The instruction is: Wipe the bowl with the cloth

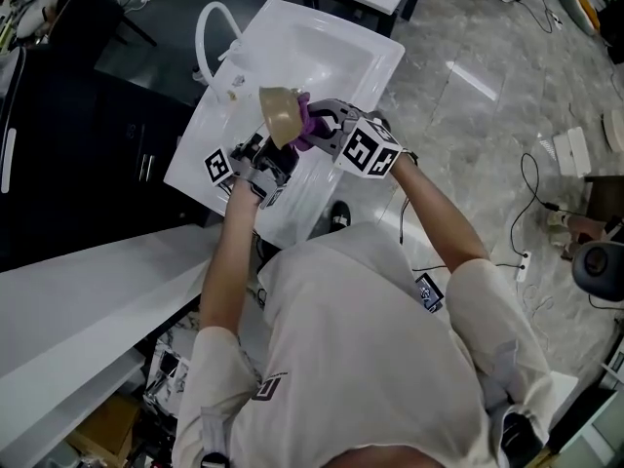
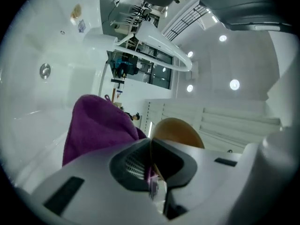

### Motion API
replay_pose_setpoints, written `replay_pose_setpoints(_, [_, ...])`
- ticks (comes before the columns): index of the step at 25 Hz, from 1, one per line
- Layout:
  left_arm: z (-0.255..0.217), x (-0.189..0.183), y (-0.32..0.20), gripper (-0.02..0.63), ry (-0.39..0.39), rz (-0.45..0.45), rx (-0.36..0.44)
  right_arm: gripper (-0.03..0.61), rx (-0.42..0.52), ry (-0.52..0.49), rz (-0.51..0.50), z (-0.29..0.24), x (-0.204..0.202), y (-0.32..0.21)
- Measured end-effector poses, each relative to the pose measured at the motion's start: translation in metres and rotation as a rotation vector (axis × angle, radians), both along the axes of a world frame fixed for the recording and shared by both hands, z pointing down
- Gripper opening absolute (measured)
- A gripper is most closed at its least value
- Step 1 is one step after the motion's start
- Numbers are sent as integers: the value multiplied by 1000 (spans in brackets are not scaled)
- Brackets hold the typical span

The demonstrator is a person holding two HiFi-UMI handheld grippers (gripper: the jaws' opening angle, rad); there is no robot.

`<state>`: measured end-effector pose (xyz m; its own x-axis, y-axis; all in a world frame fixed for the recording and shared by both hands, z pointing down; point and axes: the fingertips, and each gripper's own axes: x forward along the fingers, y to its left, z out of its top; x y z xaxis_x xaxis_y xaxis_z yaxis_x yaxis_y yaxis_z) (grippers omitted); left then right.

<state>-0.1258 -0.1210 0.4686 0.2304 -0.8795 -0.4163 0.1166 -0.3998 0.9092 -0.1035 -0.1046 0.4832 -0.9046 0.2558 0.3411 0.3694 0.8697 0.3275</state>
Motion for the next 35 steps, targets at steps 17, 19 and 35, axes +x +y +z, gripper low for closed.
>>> replay_pose_setpoints(17, [55,10,22,18,-106,16,-179,74,148,-68,25,-47,-3,-34])
replay_pose_setpoints(19, [63,3,24,18,-69,-45,-197,74,148,-69,14,-48,0,-26])
replay_pose_setpoints(35, [50,-7,25,18,35,-93,-154,74,81,56,-48,8,16,3])
